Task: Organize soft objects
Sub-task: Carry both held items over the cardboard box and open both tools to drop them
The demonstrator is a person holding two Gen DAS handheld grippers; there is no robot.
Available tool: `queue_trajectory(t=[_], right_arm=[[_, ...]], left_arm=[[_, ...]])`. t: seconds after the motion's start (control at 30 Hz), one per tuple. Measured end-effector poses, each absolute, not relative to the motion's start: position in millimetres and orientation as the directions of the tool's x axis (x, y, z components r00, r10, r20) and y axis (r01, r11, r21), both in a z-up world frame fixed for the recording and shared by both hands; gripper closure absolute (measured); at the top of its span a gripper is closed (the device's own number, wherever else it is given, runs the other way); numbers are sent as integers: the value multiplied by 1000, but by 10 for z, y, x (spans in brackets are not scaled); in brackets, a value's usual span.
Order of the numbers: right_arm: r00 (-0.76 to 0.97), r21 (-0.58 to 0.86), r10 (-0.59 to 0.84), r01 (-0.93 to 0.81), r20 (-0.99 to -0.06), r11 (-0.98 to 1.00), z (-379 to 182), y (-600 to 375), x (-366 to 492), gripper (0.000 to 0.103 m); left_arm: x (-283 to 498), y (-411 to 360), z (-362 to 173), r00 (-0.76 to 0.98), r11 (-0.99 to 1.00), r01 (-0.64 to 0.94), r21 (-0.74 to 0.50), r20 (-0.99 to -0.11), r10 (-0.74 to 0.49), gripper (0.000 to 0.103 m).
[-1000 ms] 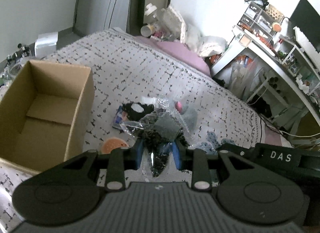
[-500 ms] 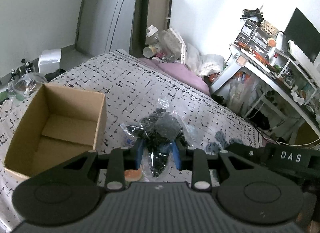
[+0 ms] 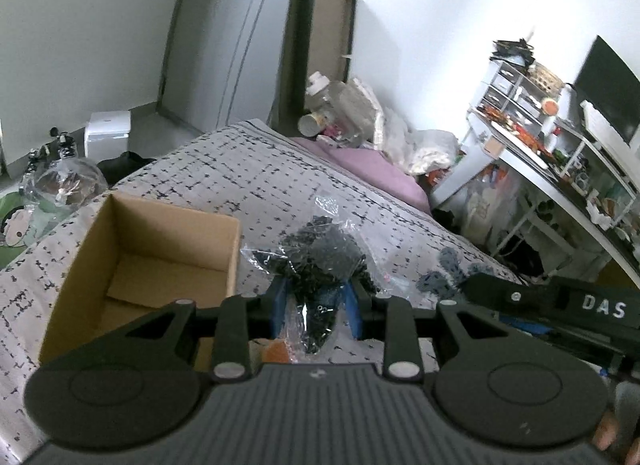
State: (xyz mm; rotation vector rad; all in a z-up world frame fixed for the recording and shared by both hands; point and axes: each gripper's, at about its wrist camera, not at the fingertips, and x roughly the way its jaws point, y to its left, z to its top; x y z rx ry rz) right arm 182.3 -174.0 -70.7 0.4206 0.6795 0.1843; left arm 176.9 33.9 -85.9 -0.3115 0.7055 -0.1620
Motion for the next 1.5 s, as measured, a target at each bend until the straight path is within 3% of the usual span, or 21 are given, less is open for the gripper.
queue_trajectory(t=[0.53,1.17,1.5], right_arm=[[737,480,388,-98,-554,872,-833,-1264,2074,77],[620,512,487,-155,-615,845,-1131,-624,2293,77],[583,529,494,-127,-645,839,-1290,-558,2255,77]], left_arm=[[1925,888,-962,762,930,-107,-352,-630,-150,73],[1932,1359,-1377,625,902,-330,-279,-781,-13,72],[1877,1309,-1284,650,912,-327,-246,-760,27,68]])
